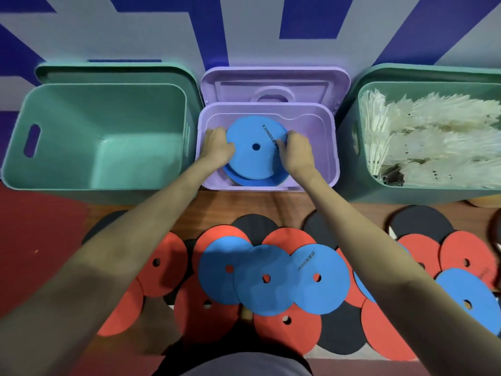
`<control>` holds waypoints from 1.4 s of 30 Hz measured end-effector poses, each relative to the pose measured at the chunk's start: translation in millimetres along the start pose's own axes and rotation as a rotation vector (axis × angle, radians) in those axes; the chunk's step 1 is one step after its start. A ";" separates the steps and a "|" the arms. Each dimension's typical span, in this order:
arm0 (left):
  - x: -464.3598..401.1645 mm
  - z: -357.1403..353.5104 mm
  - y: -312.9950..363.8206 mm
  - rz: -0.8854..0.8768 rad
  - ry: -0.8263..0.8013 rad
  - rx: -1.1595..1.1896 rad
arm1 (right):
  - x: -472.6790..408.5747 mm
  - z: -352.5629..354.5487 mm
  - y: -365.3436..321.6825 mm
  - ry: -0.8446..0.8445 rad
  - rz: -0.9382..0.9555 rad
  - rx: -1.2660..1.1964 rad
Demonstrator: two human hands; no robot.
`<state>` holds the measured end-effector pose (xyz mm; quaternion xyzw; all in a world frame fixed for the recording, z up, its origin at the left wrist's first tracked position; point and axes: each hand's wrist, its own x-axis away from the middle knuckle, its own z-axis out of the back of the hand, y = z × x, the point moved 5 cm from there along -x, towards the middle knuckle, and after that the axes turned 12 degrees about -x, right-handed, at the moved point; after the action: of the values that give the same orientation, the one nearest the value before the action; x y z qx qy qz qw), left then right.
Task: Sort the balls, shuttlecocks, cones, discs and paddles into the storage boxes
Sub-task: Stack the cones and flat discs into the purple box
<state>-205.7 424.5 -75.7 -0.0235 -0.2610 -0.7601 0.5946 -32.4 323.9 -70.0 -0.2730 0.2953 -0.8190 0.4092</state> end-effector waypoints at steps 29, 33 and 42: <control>178.3 -65.4 -89.2 -0.324 0.101 -0.054 | 196.5 -32.8 55.3 -0.213 0.155 0.157; 193.9 -92.4 -107.0 -0.189 -0.108 -0.193 | 222.9 -46.7 77.3 -0.306 0.028 0.274; 204.5 -108.8 -119.7 0.001 -0.150 -0.355 | 241.3 -60.1 81.9 -0.336 0.001 0.494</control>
<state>-345.1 214.6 -142.9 -0.1845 -0.1663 -0.7902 0.5603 -156.6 98.7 -119.1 -0.2968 0.0155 -0.8091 0.5069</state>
